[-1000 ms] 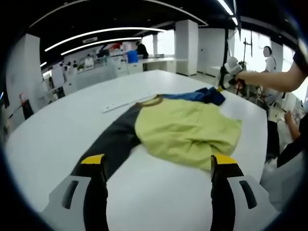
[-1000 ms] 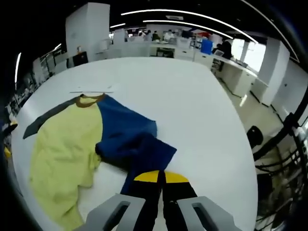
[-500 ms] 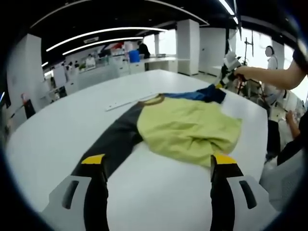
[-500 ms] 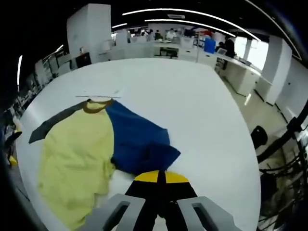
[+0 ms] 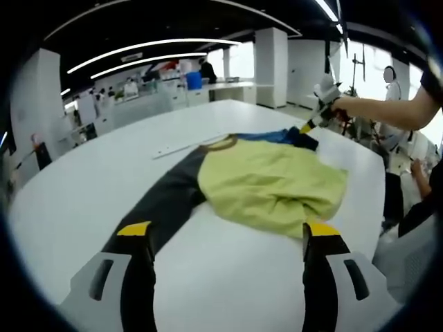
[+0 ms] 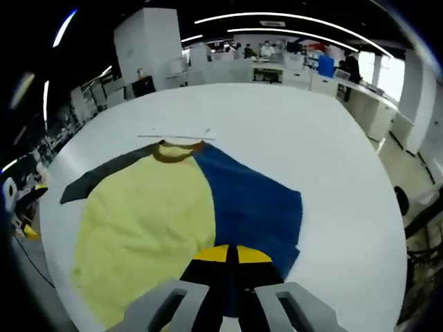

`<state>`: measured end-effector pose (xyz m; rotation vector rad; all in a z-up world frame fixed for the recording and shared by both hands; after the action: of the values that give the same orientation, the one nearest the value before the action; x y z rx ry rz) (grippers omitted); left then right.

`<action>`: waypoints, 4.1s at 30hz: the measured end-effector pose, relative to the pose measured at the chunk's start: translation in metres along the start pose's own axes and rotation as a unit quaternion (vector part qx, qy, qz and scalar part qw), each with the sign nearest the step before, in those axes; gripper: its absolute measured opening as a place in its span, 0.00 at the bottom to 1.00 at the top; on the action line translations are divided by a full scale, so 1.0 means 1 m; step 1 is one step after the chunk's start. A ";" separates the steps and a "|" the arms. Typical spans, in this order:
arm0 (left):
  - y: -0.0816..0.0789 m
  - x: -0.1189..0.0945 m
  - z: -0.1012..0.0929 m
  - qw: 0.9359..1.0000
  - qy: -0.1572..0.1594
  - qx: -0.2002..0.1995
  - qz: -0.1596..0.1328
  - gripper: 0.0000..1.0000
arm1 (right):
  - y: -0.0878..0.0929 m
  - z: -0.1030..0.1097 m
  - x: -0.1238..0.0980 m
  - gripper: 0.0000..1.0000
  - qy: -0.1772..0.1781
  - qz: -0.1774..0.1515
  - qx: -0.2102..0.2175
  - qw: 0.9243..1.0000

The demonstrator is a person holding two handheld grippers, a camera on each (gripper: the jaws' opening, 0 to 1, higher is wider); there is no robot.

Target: Fold the garment on the visible template until the final outline fits inside the template.

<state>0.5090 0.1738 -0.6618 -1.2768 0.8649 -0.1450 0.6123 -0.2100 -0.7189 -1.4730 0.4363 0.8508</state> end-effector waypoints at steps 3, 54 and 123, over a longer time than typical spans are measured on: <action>0.000 -0.002 0.001 1.000 -0.002 -0.001 -0.001 0.85 | 0.002 0.004 0.005 0.00 -0.006 0.004 0.001 1.000; -0.014 0.000 -0.018 0.997 0.040 -0.037 -0.051 0.99 | 0.028 -0.032 -0.008 0.43 -0.012 0.007 0.024 1.000; -0.004 0.001 -0.038 0.998 0.056 -0.019 -0.032 0.99 | 0.063 -0.139 -0.071 0.00 0.140 -0.004 0.082 0.987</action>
<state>0.4869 0.1421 -0.6598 -1.3422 0.9274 -0.2543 0.5533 -0.3682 -0.7233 -1.4433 0.6934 0.5855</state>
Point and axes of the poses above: the point that each gripper's makers call its tool centre point, and the gripper's own axes: x roughly forward along the fingers, z roughly to its left, y roughly out of its underside, the point moved 1 cm from there along -x, roughly backward along the fingers, and after that the axes turned 3 degrees about -z, right-handed, at the moved point
